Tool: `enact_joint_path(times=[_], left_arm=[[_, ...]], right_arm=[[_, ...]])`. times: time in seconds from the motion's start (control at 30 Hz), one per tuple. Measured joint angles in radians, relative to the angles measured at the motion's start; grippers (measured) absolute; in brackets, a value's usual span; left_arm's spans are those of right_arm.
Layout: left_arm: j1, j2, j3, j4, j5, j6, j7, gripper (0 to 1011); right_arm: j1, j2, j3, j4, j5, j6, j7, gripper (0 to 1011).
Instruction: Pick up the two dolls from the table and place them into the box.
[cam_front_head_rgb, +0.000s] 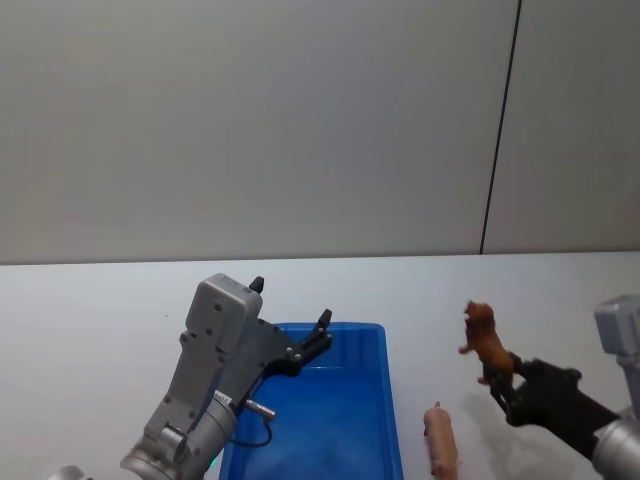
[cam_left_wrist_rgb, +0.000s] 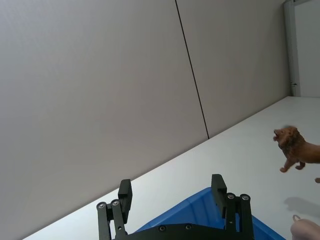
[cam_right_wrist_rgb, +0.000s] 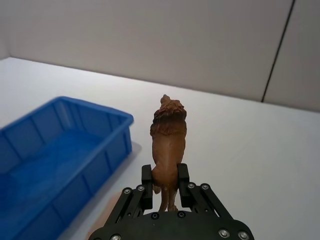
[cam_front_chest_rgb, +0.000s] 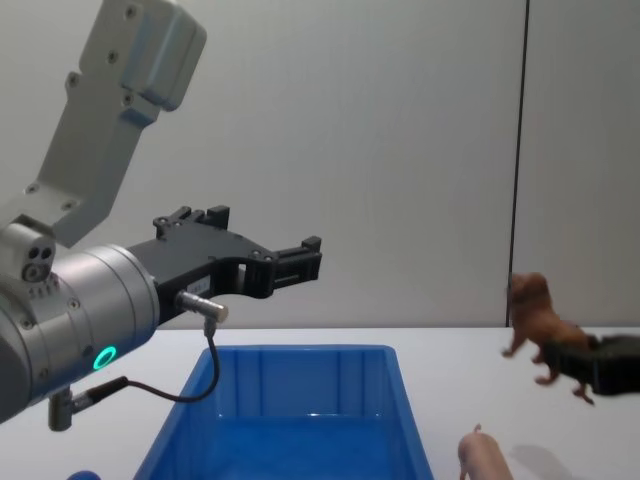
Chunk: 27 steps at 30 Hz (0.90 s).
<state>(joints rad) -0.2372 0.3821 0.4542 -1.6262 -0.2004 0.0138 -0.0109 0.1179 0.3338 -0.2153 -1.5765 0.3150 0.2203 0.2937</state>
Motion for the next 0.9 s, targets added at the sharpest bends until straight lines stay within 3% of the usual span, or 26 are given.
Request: enact_joint_path(times=[0.37,0.77,0.9], left_arm=[[0.000,0.000,0.000,0.000,0.000,0.000,0.000,1001],[0.000,0.000,0.000,0.000,0.000,0.000,0.000,1001],[0.000,0.000,0.000,0.000,0.000,0.000,0.000,1001]], right_arm=[[0.070,-0.031,-0.021,-0.001,-0.018,0.002,0.106,276],[0.173,-0.105,-0.074,0.074,-0.042,0.073,0.239,279],[0.206,-0.134,-0.098,0.115,-0.054,0.100,0.274,387]])
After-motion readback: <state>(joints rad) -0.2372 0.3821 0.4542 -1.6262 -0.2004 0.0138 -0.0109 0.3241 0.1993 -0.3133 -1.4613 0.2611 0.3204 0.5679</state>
